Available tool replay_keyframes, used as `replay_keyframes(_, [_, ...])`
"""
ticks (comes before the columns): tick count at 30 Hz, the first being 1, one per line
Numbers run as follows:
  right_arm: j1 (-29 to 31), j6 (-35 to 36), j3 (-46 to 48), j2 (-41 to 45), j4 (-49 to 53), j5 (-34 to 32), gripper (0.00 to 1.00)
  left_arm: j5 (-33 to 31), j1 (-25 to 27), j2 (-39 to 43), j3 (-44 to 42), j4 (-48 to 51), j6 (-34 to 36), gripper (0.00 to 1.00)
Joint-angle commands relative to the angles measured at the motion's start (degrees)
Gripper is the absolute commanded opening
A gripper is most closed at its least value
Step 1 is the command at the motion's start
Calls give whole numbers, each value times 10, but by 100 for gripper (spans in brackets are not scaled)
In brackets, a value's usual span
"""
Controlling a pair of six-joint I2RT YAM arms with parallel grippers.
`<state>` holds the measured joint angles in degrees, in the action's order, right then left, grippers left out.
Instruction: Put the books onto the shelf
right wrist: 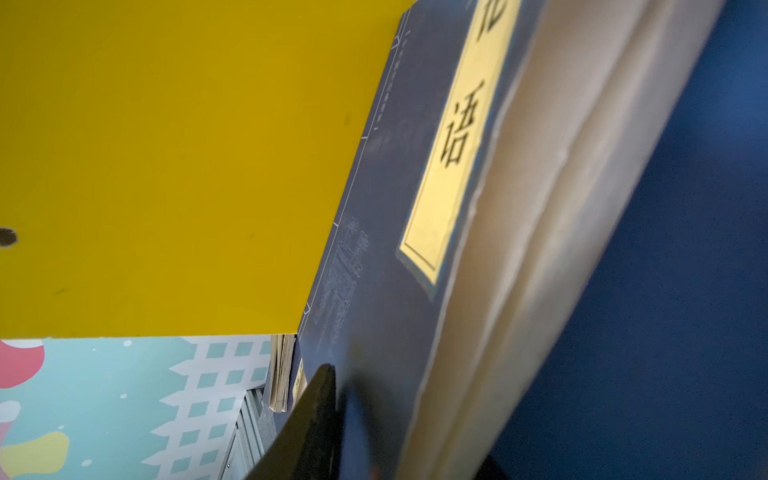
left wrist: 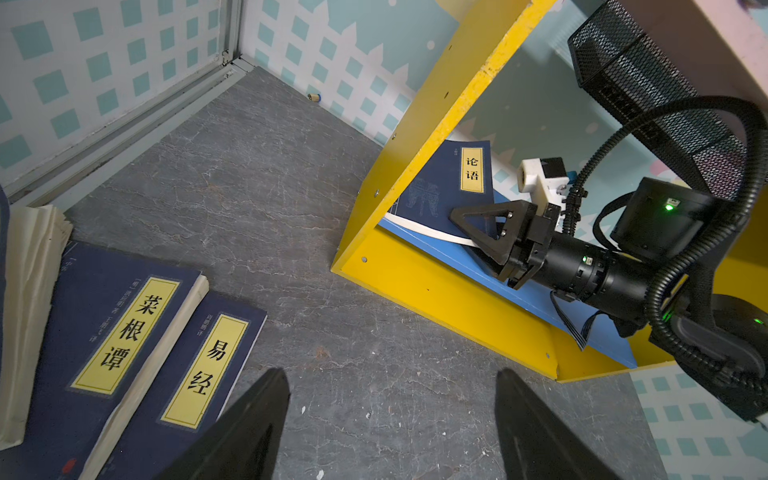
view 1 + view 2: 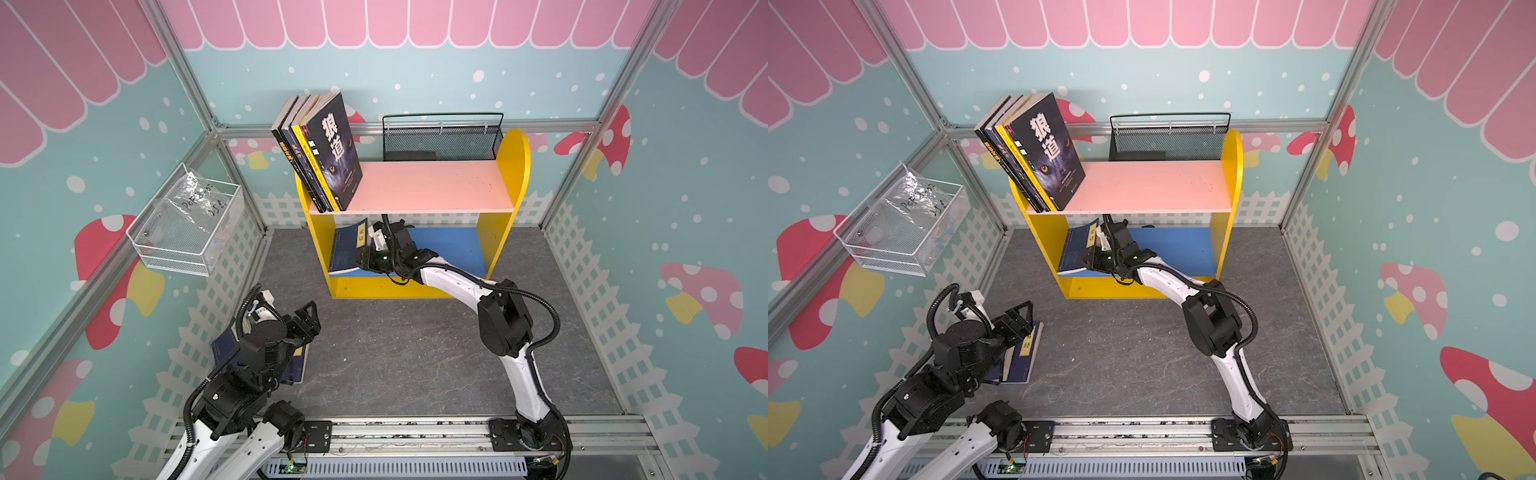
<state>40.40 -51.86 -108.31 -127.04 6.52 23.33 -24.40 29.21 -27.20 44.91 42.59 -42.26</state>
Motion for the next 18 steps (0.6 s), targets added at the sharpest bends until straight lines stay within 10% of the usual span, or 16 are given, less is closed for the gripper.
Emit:
replay_keyframes(1, [5, 9, -15, -2, 3, -1, 38, 1, -3, 2, -6, -2, -12, 80])
replay_keyframes(18, [5, 9, -16, -2, 2, -2, 40, 3, -4, 0, -6, -5, -12, 80])
